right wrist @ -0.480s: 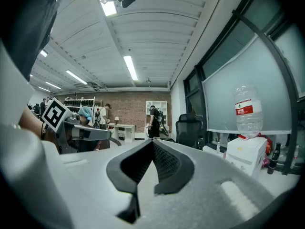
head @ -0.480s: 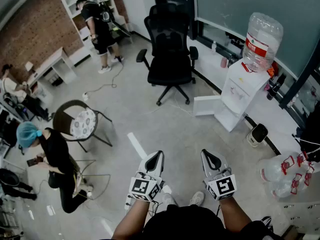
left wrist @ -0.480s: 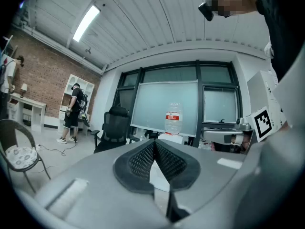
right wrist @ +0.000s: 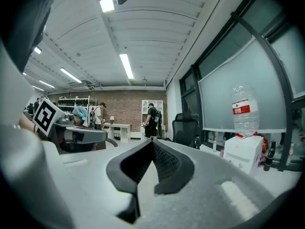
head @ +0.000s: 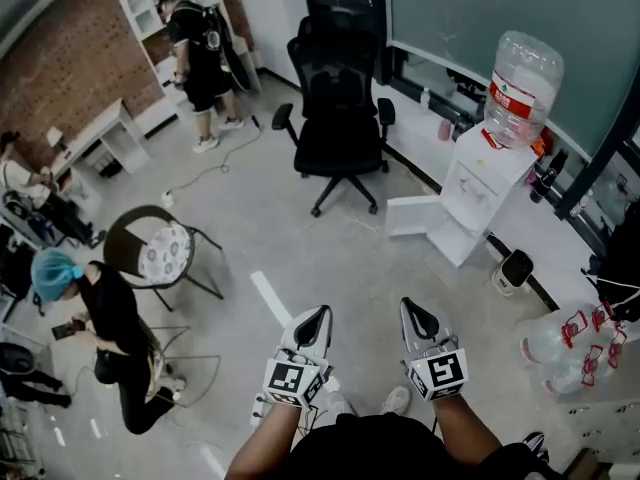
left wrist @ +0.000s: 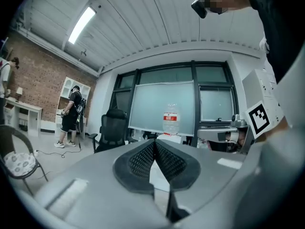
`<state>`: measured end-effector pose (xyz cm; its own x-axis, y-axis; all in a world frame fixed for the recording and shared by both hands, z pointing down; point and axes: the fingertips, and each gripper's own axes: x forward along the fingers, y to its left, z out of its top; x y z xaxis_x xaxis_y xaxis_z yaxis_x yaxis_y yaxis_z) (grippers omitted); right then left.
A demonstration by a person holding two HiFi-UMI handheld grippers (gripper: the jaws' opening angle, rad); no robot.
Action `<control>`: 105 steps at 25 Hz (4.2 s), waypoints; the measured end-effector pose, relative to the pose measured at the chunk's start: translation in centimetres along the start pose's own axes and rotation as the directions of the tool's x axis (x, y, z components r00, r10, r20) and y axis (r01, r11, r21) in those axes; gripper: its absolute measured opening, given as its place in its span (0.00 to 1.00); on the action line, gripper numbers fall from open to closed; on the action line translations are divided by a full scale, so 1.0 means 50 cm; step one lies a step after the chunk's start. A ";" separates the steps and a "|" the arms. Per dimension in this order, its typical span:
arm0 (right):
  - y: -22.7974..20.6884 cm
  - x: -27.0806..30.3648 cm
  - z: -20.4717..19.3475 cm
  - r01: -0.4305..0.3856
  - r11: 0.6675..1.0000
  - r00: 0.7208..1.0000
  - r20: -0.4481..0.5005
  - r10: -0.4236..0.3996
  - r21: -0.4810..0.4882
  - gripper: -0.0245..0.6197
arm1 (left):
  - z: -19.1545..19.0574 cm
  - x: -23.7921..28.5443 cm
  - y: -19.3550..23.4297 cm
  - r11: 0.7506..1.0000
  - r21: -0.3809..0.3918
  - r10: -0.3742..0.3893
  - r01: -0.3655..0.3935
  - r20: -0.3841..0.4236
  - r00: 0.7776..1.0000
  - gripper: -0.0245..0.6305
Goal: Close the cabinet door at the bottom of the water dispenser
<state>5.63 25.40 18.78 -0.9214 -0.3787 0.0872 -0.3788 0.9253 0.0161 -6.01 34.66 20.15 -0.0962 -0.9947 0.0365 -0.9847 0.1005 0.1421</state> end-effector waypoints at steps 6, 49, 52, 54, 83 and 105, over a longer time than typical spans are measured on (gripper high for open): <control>0.052 0.014 0.002 -0.024 1.000 1.000 0.015 0.024 -0.001 0.04 | -0.010 -0.021 0.017 1.000 -0.016 -0.011 0.011 0.001 1.000 0.07; -0.284 0.295 -0.050 -0.020 1.000 1.000 -0.013 0.020 -0.022 0.04 | 0.030 0.460 0.086 0.979 0.135 -0.145 0.152 -0.059 0.988 0.07; -0.291 0.295 -0.041 -0.010 1.000 1.000 0.013 0.010 0.000 0.04 | 0.030 0.469 0.078 0.976 0.145 -0.154 0.165 -0.086 0.984 0.07; -0.303 0.292 -0.042 0.004 1.000 1.000 0.022 -0.005 0.018 0.04 | 0.021 0.478 0.080 0.975 0.149 -0.149 0.165 -0.113 0.982 0.07; -0.493 0.559 -0.008 0.296 0.947 0.952 -0.050 -0.303 -0.123 0.04 | 0.013 0.844 0.259 0.899 0.058 -0.427 0.435 -0.107 0.898 0.07; -0.684 0.563 -0.221 0.437 0.898 0.878 -0.191 -0.439 -0.053 0.04 | -0.198 1.044 0.234 0.859 -0.019 -0.501 0.512 -0.241 0.831 0.07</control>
<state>-6.39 -16.68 31.68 -0.6260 -0.7351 0.2602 -0.7384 0.6661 0.1051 -21.09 -15.87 33.53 0.4483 -0.8718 0.1977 -0.8922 -0.4226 0.1593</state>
